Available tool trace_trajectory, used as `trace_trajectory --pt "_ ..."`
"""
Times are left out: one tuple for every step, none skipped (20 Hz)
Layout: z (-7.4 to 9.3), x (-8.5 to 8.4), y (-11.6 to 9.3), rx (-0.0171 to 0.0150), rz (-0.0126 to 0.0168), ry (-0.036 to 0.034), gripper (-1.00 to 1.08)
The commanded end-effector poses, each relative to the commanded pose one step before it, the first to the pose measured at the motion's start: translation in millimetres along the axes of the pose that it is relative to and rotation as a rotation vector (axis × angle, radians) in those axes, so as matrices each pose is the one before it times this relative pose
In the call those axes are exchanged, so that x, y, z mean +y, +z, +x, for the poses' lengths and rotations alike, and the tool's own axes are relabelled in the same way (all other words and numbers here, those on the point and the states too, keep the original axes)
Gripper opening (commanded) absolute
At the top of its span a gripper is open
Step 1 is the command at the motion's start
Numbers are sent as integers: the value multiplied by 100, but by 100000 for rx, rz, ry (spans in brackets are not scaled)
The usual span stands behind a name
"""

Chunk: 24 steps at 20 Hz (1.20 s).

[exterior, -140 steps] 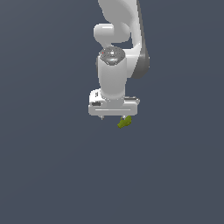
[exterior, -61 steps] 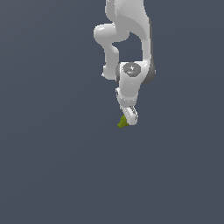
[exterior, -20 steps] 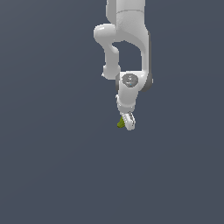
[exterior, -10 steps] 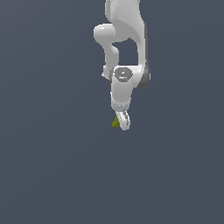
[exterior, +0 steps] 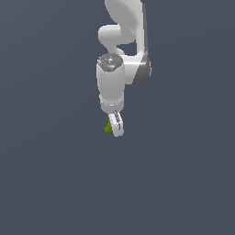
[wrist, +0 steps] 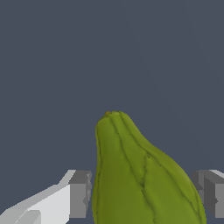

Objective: Pick up the object and move it to a goal position.

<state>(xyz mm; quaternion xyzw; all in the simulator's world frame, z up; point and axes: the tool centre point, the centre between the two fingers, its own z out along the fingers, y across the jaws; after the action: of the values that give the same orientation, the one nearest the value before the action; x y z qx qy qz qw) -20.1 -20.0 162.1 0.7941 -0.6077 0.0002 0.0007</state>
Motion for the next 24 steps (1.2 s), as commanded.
trace_trajectory --pt "1939 -757 -2251 90 95 -54 -100" --pt "752 -296 -829 0 0 0 -100" --pt "720 -286 -793 0 0 0 -100" --pt "690 -278 -759 0 0 0 -100" --pt "663 -269 -729 0 0 0 -100" --pt "603 -281 -687 -11 -20 -65 -100" --pt "616 -255 -675 0 0 0 -100" --pt "595 -248 -651 0 0 0 -100" --pt "575 -242 -628 0 0 0 -100" --pt "525 -254 -595 -28 -8 -63 -100" --pt "538 -231 -587 0 0 0 -100" --pt "521 -226 -567 0 0 0 -100" --pt "505 -220 -549 0 0 0 -100" --pt "463 -233 -518 -37 -5 -58 -100" --pt "474 -211 -514 0 0 0 -100" --pt "459 -207 -498 0 0 0 -100" --pt "445 -202 -482 0 0 0 -100" --pt "431 -198 -466 0 0 0 -100" --pt "414 -193 -448 0 0 0 -100" --pt "363 -202 -391 -71 -4 -67 -100" --pt "352 -168 -380 0 0 0 -100" --pt "322 -156 -347 0 0 0 -100" --pt "294 -144 -317 0 0 0 -100" --pt "267 -133 -288 0 0 0 -100"
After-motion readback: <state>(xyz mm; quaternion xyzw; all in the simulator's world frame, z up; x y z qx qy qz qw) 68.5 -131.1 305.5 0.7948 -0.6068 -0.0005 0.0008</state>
